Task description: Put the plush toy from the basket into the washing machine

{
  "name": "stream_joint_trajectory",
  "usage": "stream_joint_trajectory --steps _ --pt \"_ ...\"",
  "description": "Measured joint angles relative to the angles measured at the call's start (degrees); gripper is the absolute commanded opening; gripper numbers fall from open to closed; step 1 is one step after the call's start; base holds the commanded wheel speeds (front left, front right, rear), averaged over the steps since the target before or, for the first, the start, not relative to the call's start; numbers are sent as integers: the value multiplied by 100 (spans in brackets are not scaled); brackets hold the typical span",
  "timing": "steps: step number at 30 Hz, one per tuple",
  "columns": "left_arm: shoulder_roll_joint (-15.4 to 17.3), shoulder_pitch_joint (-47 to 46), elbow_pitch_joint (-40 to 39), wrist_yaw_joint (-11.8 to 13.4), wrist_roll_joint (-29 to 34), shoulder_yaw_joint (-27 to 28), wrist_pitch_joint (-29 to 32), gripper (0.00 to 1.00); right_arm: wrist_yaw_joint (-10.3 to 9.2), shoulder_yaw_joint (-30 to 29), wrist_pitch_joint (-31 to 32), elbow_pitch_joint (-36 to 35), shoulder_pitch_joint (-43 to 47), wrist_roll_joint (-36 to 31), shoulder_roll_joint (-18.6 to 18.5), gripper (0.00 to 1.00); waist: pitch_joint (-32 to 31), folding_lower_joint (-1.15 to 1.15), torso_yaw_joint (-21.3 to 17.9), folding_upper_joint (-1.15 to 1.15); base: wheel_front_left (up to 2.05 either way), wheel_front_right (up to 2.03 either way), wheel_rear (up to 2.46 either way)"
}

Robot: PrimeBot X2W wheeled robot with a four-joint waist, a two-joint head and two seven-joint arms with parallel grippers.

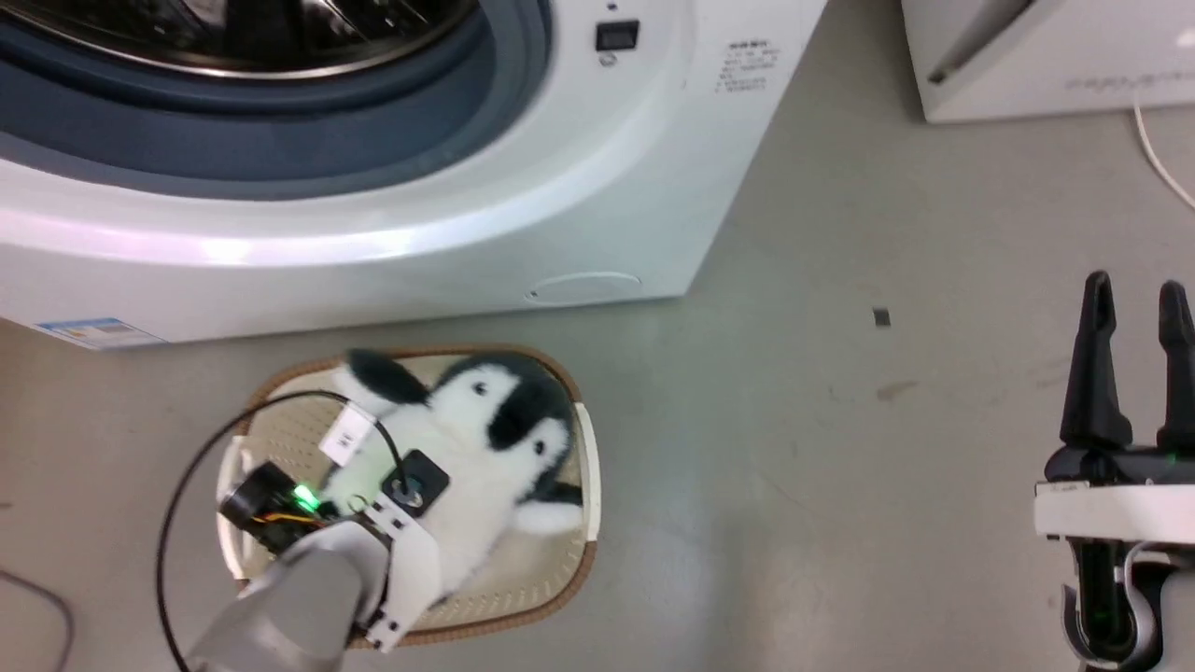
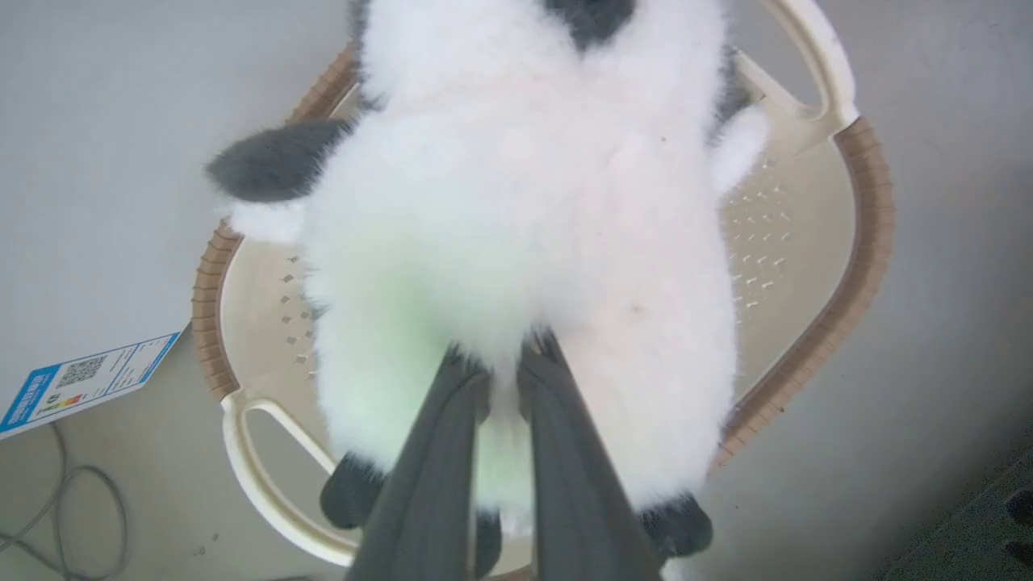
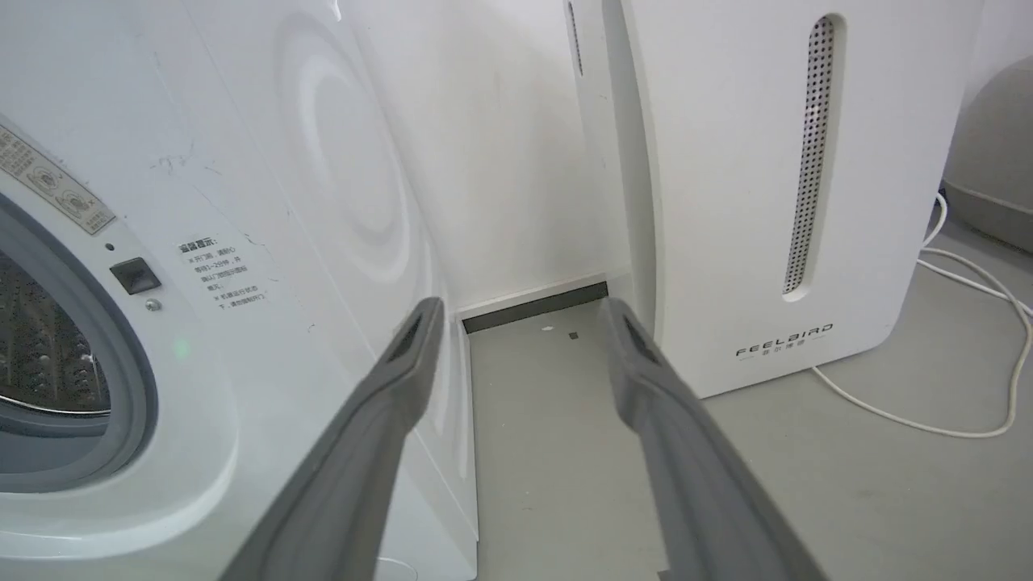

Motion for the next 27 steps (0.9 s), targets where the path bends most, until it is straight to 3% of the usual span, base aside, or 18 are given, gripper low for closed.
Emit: stream_joint_trajectory --steps 12,19,27 --pt "-520 404 -121 230 -263 48 -433 0 0 -100 0 59 528 -166 0 100 -884 0 436 0 0 0 0" --pt "-513 738 -573 421 -449 194 -481 0 0 -123 0 81 787 -223 0 100 -1307 0 660 0 0 0 0" --pt "-249 1281 -1961 818 -624 525 -516 0 0 -133 -1 92 1039 -299 0 100 -1681 -1 881 0 0 0 0"
